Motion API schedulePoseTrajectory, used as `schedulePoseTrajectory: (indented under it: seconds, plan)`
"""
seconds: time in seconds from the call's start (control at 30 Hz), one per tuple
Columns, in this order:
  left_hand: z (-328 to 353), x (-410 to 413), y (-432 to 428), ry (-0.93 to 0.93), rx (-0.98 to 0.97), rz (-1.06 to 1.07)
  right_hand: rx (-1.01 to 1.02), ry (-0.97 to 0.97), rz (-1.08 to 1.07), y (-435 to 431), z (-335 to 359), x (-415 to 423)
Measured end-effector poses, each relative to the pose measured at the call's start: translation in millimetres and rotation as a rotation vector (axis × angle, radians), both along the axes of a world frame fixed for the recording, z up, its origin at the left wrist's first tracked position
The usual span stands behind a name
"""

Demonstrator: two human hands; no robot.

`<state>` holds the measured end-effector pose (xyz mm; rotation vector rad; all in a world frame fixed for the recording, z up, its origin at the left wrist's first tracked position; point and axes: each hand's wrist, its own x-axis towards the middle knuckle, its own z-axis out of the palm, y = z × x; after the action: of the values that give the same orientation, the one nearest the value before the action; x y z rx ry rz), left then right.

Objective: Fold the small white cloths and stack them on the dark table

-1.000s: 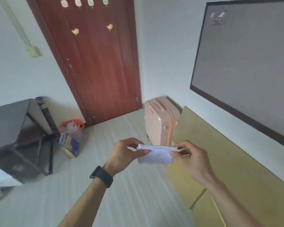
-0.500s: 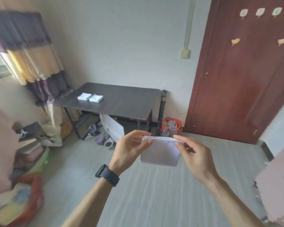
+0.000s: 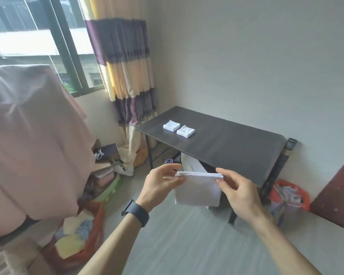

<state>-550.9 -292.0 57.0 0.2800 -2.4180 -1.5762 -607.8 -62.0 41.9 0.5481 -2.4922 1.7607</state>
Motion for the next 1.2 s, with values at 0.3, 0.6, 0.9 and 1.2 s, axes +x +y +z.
schedulePoseTrajectory:
  seconds: [0.3,0.6,0.9,1.2]
  plan:
    - [-29.1,-179.4,-116.6,-0.146,-0.302,0.15,0.09,-0.084,0.035,-123.9,-46.5,-200.8]
    - [-71.9,-323.3,-222.7,-0.161,0.206,0.176,-0.006,-0.236,0.083,-243.2,-77.3,-357.7]
    - [-124.1,-484.0,-326.2,-0.191,0.455,0.117,-0.076,-0.316,-0.068,-356.2,-121.9,-495.2]
    - [-166.8,-649.8,-373.7,-0.301,0.348,0.076,0.042,-0.327,-0.24,-412.7,-162.7,-623.1]
